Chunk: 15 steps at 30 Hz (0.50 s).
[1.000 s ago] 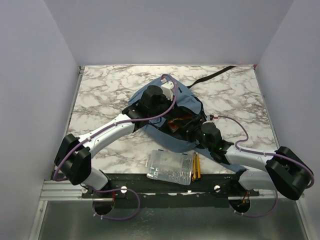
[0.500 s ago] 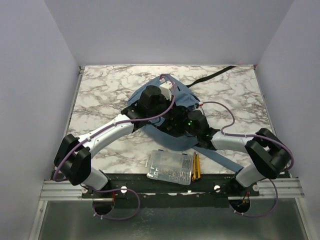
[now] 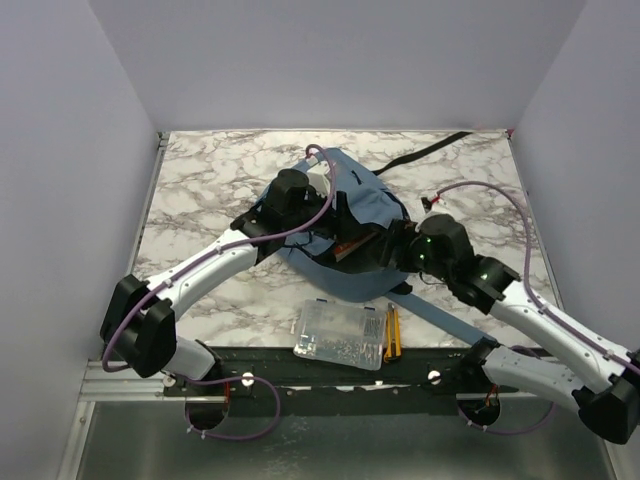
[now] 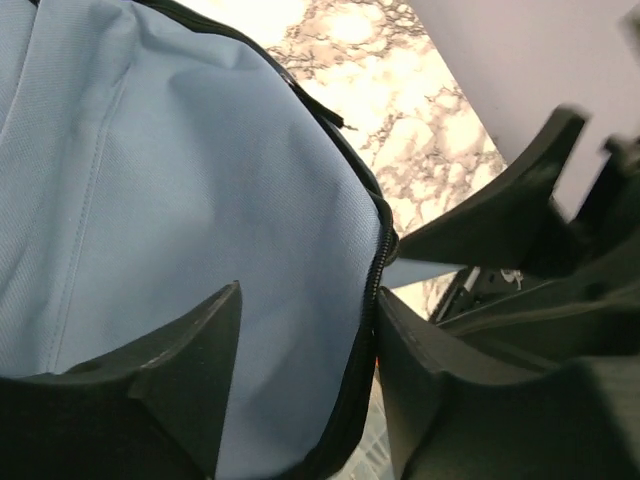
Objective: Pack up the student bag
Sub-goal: Place the book in the student bag.
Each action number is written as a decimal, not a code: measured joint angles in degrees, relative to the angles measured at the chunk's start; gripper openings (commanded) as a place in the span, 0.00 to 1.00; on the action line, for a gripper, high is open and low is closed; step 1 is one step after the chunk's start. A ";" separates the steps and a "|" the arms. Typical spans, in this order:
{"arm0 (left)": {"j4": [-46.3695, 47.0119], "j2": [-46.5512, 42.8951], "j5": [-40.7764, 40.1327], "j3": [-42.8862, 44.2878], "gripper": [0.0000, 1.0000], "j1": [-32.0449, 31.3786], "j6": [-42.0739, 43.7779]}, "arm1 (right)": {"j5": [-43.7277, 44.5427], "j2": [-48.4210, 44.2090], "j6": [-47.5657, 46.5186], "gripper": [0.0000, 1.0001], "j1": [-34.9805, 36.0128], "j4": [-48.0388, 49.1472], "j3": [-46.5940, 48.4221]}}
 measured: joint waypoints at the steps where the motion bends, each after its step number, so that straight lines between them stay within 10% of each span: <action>1: 0.00 -0.63 0.90 -0.26 0.63 0.24 -0.28 | 0.31 -1.18 -2.23 0.84 0.00 -2.36 2.14; 15: -6.47 -23.52 6.62 -14.99 0.66 17.03 -8.44 | -4.02 13.03 -21.73 0.82 6.03 -8.02 24.28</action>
